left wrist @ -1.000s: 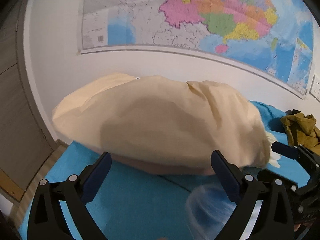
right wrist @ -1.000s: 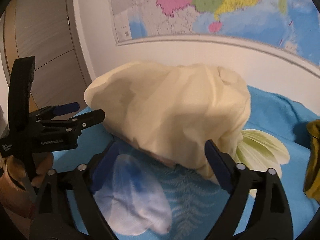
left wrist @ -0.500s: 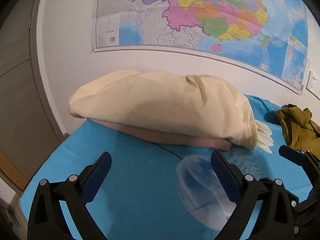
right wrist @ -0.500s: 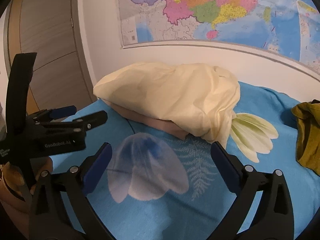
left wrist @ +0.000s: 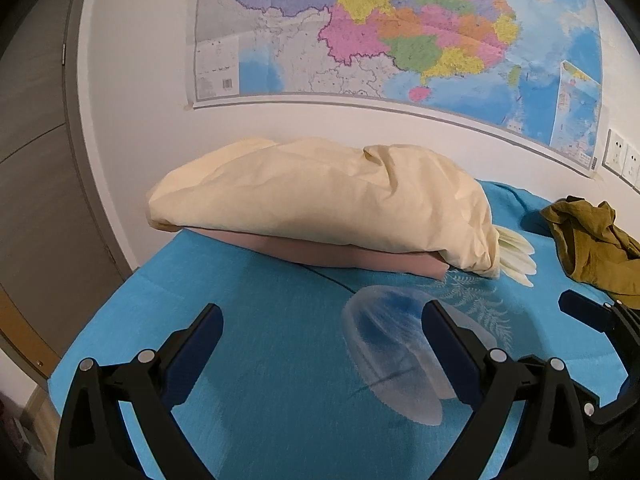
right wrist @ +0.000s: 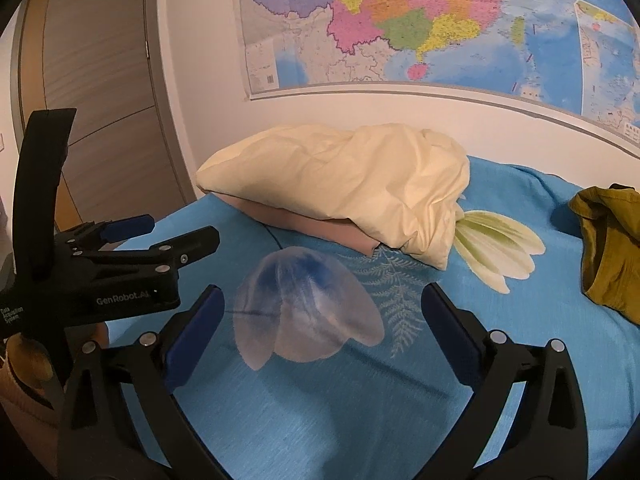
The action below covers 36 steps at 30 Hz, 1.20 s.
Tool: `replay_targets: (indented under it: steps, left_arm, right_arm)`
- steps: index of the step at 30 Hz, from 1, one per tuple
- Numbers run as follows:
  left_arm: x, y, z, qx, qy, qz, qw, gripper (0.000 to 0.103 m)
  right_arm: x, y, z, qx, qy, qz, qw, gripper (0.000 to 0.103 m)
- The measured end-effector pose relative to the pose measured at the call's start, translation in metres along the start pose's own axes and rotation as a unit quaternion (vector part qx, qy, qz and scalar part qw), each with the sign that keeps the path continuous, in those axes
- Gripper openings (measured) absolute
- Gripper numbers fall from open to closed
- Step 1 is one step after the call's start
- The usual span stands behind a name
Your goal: Fold large clothes
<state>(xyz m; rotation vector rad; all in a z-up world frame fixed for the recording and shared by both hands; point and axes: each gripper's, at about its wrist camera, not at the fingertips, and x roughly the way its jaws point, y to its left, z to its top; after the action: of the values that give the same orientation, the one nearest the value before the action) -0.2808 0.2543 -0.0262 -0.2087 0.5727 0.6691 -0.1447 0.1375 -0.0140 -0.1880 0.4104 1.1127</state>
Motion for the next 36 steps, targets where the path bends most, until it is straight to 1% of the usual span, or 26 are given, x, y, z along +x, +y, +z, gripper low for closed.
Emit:
replay_targets:
  steps: [11, 36]
  left_arm:
    - [-0.007, -0.005, -0.001, 0.007, -0.001, -0.011, 0.9999, 0.096]
    - [-0.011, -0.002, -0.004, 0.009, 0.003, -0.007, 0.9999, 0.096]
  right_arm:
    - [-0.007, 0.002, -0.001, 0.000, -0.002, 0.000, 1.000, 0.097]
    - [-0.009, 0.004, -0.002, 0.002, 0.002, 0.004, 1.000, 0.097]
